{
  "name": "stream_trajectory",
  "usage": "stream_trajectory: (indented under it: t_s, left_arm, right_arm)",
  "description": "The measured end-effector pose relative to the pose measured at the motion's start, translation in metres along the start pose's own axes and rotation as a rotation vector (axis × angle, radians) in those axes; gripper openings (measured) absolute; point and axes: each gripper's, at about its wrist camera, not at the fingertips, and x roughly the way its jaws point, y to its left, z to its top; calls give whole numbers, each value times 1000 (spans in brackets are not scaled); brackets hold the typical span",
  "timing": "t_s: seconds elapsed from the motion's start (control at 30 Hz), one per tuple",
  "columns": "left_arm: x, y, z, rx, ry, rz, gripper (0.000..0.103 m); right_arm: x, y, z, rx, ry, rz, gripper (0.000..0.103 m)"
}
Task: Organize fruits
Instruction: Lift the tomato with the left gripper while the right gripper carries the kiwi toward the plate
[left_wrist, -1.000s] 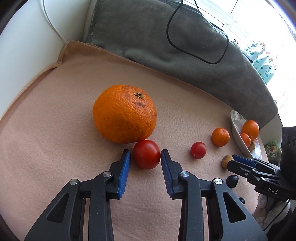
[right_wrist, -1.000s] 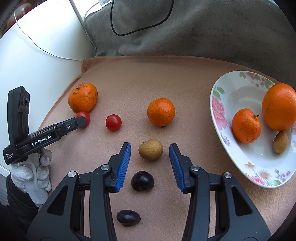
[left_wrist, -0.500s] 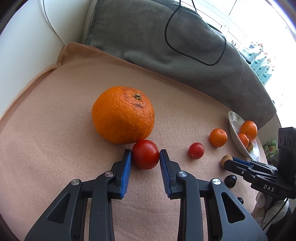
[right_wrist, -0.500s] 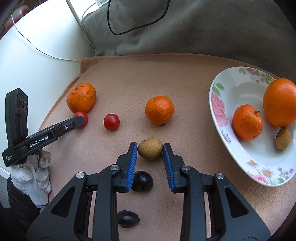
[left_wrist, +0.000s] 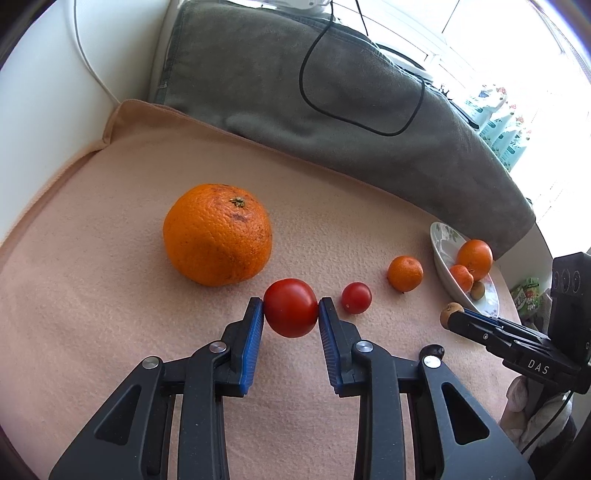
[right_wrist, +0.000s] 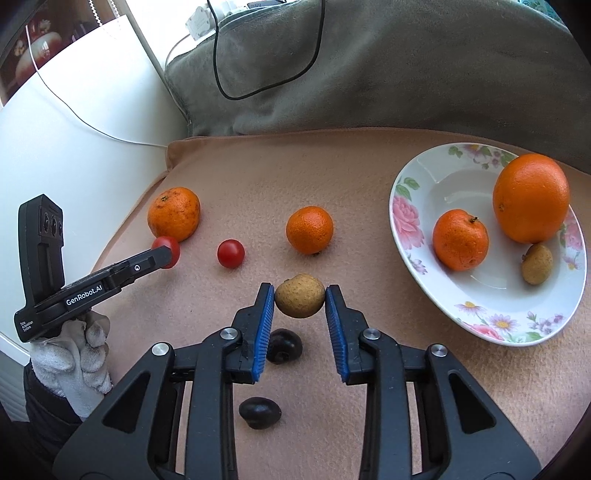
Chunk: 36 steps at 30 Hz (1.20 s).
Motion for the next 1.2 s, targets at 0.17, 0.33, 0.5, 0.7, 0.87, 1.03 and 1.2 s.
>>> stream_trajectory:
  t_s: [0.17, 0.33, 0.5, 0.7, 0.87, 1.03, 1.2]
  left_arm:
    - [-3, -17, 3, 32, -11, -31, 29]
    - [0, -36, 8, 59, -10, -64, 29]
    - [7, -59, 15, 95, -11, -97, 29]
    - [18, -88, 23, 139, -6, -136, 29]
    - [27, -112, 26, 172, 6, -167, 29]
    - [38, -131, 30, 198, 21, -190, 29]
    - [55, -152, 34, 238, 42, -198, 29]
  right_arm:
    - [-22, -9, -5, 22, -41, -13, 30]
    - [-44, -24, -6, 47, -81, -36, 30]
    - [-60, -40, -8, 71, -113, -66, 30]
    - [-66, -55, -10, 99, -127, -85, 30]
    - [-69, -62, -14, 105, -134, -101, 30]
    - [-72, -69, -14, 115, -142, -106, 30]
    - [-72, -73, -15, 115, -145, -125, 30]
